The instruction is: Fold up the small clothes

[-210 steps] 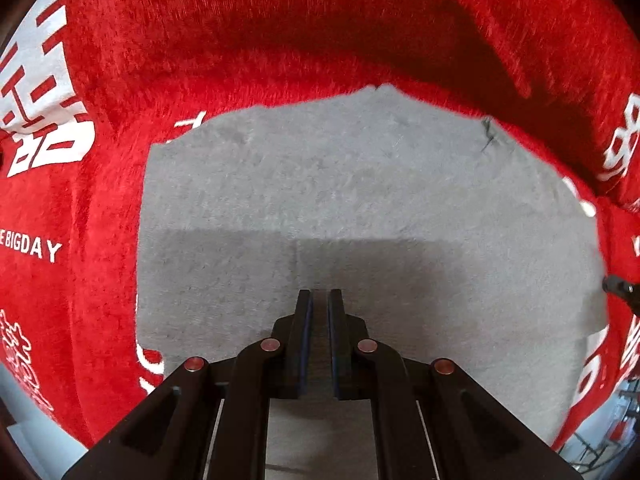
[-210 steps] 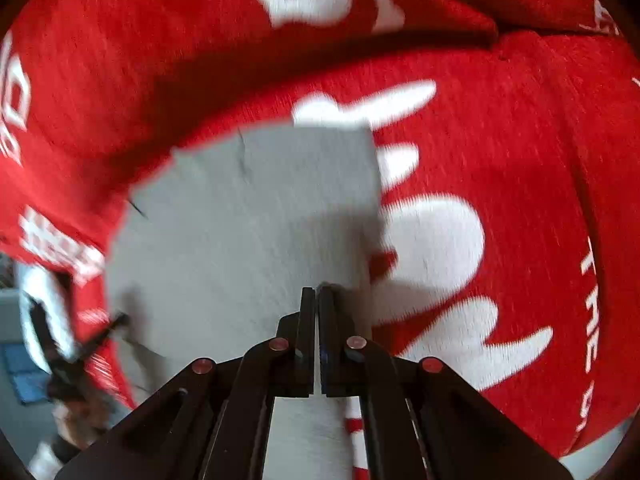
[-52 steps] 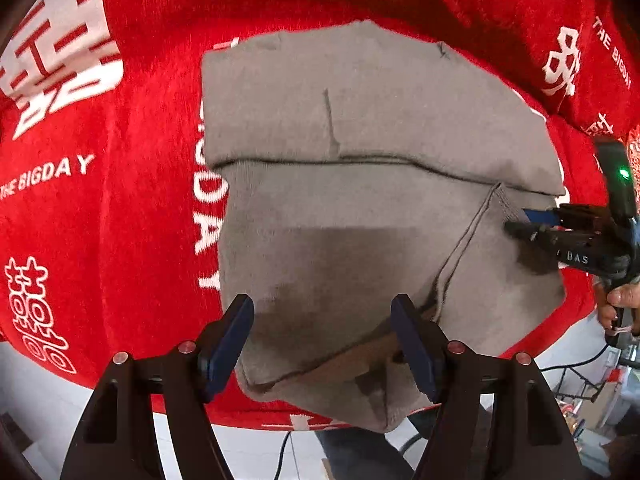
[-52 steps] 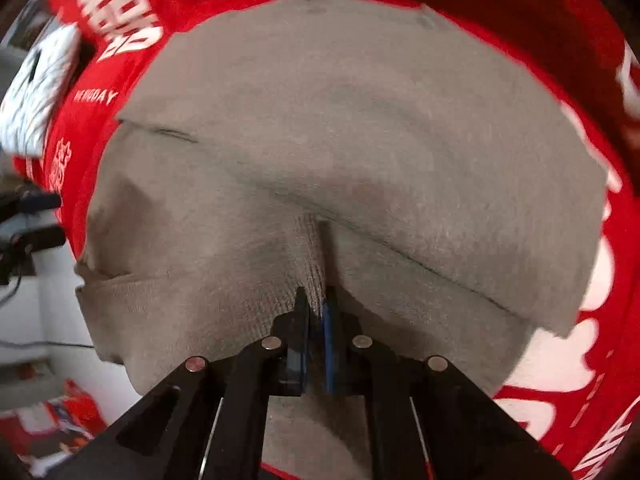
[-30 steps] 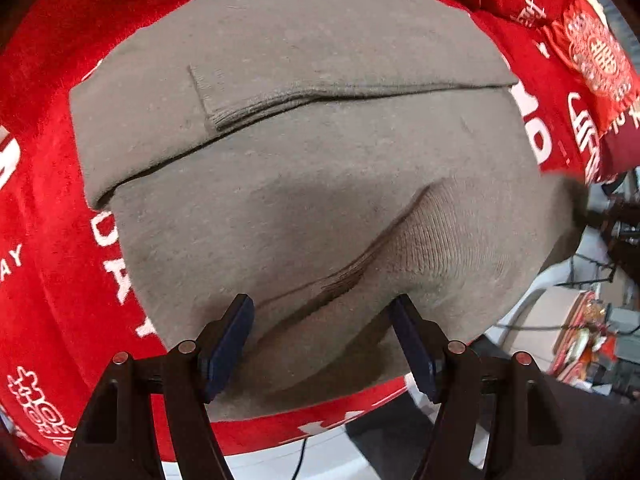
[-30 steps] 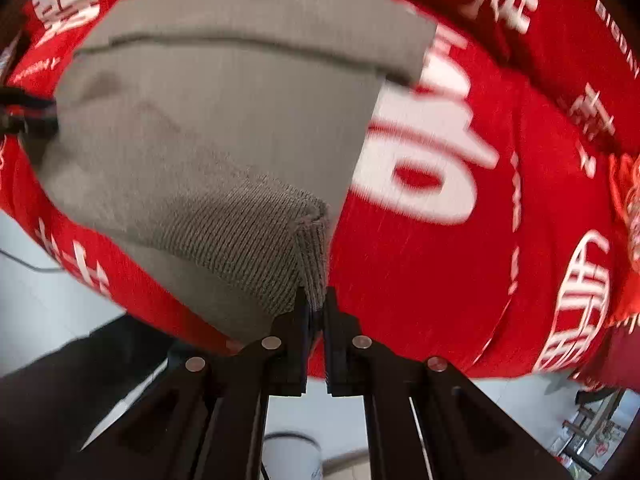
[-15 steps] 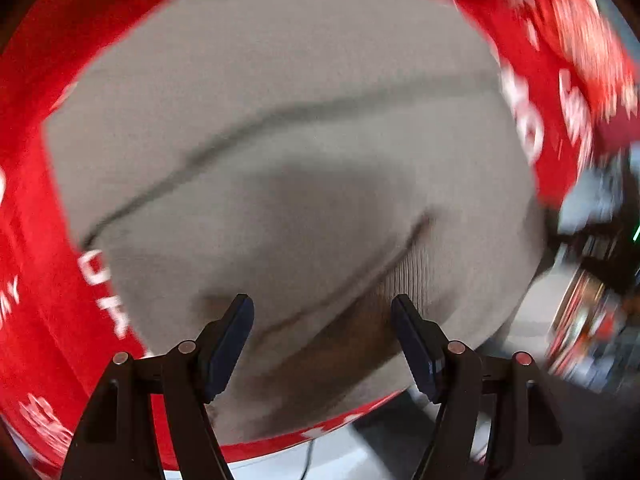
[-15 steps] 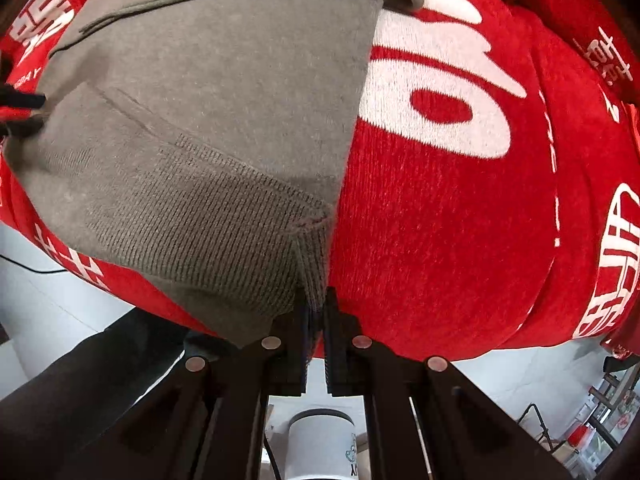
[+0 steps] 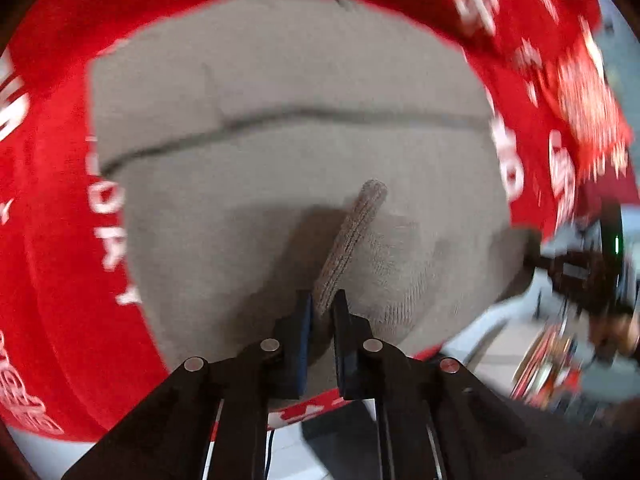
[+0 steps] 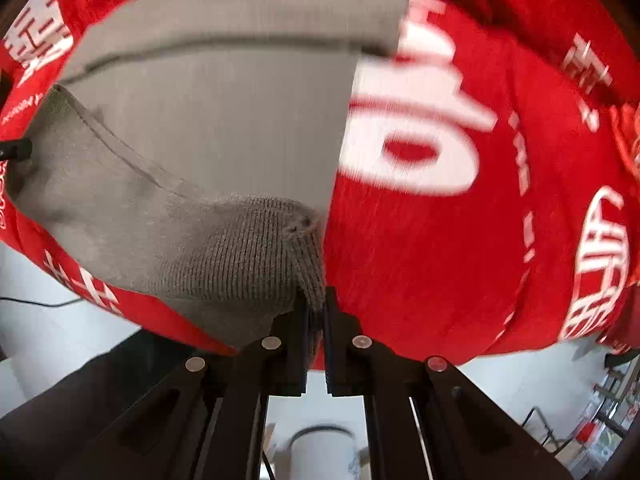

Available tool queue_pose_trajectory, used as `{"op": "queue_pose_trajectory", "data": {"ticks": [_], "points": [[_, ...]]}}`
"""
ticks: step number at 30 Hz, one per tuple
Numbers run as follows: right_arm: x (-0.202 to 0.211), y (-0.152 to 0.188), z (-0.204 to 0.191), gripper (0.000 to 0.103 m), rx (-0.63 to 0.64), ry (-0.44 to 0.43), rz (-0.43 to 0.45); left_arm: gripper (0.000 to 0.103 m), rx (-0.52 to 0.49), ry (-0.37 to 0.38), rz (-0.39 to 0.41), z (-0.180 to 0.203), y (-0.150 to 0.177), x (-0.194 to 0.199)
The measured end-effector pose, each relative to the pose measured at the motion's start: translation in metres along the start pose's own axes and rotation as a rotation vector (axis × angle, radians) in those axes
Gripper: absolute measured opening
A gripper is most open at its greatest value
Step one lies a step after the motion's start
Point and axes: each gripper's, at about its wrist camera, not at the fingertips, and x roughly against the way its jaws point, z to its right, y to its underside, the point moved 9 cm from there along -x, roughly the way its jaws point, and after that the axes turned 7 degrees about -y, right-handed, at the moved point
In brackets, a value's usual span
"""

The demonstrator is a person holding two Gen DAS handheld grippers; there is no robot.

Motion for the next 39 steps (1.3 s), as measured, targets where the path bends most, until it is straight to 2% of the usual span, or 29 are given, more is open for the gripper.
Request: {"op": "queue_pose_trajectory", "data": {"ticks": [5,9,13,16,19,21,25,27,30,33,34,37,39], "points": [[0.053,-0.047,0.003,0.006,0.027,0.035,0.143,0.01,0.107,0.004,0.118,-0.022,-0.022,0.042],[0.096,-0.111,-0.011,0.006,0.063,0.06,0.299,0.01,0.154,0.001,0.213,-0.044,-0.05,0.075],[0.114,-0.181,-0.028,0.006,0.142,0.075,0.401,0.01,0.221,-0.016,0.333,-0.055,-0.089,0.102],[0.112,-0.233,-0.034,0.006,0.187,0.073,0.445,0.01,0.27,-0.048,0.401,-0.07,-0.119,0.111],[0.09,-0.278,-0.038,0.006,0.196,0.043,0.434,0.01,0.323,-0.116,0.427,-0.089,-0.144,0.1],[0.061,-0.301,-0.041,0.006,0.202,0.033,0.389,0.01,0.338,-0.169,0.421,-0.104,-0.162,0.083],[-0.003,-0.323,-0.033,0.006,0.174,0.037,0.294,0.01,0.359,-0.259,0.36,-0.13,-0.191,0.032],[-0.028,-0.331,-0.026,0.006,0.135,0.026,0.258,0.01,0.391,-0.269,0.332,-0.141,-0.196,0.01],[-0.054,-0.34,-0.013,0.006,0.03,-0.032,0.231,0.01,0.429,-0.305,0.302,-0.158,-0.202,-0.015],[-0.066,-0.343,0.0,0.008,-0.091,-0.093,0.225,0.011,0.463,-0.372,0.271,-0.175,-0.201,-0.03],[-0.065,-0.343,0.004,0.01,-0.122,-0.093,0.231,0.011,0.472,-0.382,0.264,-0.179,-0.199,-0.031],[-0.056,-0.338,0.025,0.011,-0.218,-0.022,0.243,0.011,0.512,-0.395,0.259,-0.192,-0.192,-0.025],[-0.05,-0.332,0.034,0.011,-0.283,-0.056,0.238,0.011,0.511,-0.387,0.271,-0.195,-0.188,-0.013]]}}
